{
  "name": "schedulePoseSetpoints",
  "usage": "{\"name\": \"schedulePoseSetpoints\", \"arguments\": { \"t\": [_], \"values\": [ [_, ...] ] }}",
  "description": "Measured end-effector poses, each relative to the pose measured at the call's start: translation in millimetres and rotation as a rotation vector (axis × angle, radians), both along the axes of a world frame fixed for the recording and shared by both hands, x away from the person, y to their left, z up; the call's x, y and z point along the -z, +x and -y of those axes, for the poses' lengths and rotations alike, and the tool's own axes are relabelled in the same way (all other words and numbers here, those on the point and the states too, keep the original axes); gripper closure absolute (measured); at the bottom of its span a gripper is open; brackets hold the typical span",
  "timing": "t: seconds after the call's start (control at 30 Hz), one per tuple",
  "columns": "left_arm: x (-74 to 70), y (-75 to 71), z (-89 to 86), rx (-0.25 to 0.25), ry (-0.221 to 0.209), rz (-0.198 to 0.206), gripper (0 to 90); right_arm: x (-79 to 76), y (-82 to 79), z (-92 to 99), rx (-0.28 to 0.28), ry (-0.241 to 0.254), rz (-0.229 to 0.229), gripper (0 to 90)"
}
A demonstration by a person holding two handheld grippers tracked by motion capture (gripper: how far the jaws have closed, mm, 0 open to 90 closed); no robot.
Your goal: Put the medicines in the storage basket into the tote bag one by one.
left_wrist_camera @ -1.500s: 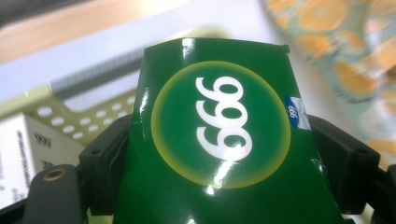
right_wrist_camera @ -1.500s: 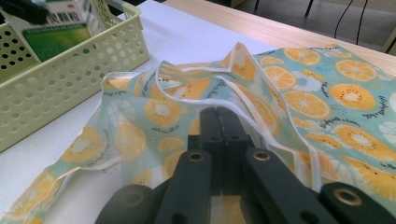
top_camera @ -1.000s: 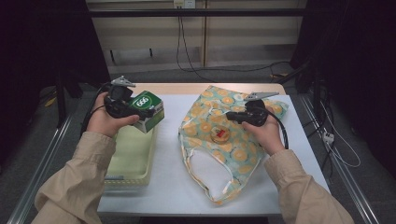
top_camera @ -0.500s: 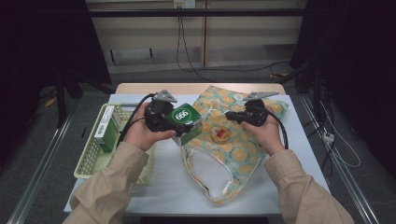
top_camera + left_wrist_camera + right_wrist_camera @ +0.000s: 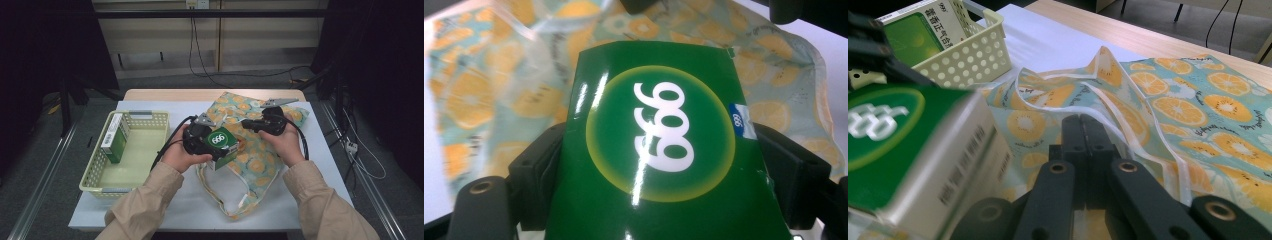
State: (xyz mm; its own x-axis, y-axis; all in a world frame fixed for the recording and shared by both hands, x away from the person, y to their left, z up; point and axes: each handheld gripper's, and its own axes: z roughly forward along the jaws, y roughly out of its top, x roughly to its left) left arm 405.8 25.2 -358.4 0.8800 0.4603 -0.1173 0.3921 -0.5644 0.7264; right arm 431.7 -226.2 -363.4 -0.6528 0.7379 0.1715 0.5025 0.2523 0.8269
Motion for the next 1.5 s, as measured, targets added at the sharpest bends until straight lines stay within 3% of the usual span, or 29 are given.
{"name": "schedulePoseSetpoints", "arguments": {
  "t": [0.17,0.3,0.5,0.6,0.67,0.9,1.23,1.33,1.5],
  "values": [
    [16.7,-0.6,14.4,0.013,-0.001,-0.013,17.9,0.0,-0.4,-0.1,-0.003,0.001,-0.002,90.0],
    [24.6,0.5,21.8,0.027,0.040,-0.004,17.8,-1.1,-0.6,0.7,-0.003,0.003,0.003,90.0],
    [37.4,2.9,28.5,-0.004,0.019,-0.003,17.6,-3.5,-1.3,2.3,0.002,0.009,0.006,90.0],
    [41.2,4.0,32.3,-0.024,0.048,0.021,17.6,-5.3,-1.6,2.3,0.001,0.009,0.009,90.0],
    [44.2,6.9,33.9,-0.018,0.037,0.017,17.5,-7.0,-2.0,2.7,0.003,0.010,0.011,90.0],
    [52.9,19.5,42.1,-0.082,-0.003,0.038,17.5,-12.8,-2.6,2.6,-0.003,0.013,0.018,90.0],
    [59.3,32.7,63.7,-0.142,0.000,0.084,17.0,-11.8,-1.0,4.4,0.001,0.016,0.015,90.0],
    [63.0,35.1,65.7,-0.145,-0.032,0.096,16.6,-11.0,-0.3,5.3,0.006,0.014,0.011,90.0],
    [64.6,35.3,66.6,-0.141,-0.045,0.106,14.4,-10.1,0.6,7.2,0.013,0.008,0.010,90.0]
  ]
}}
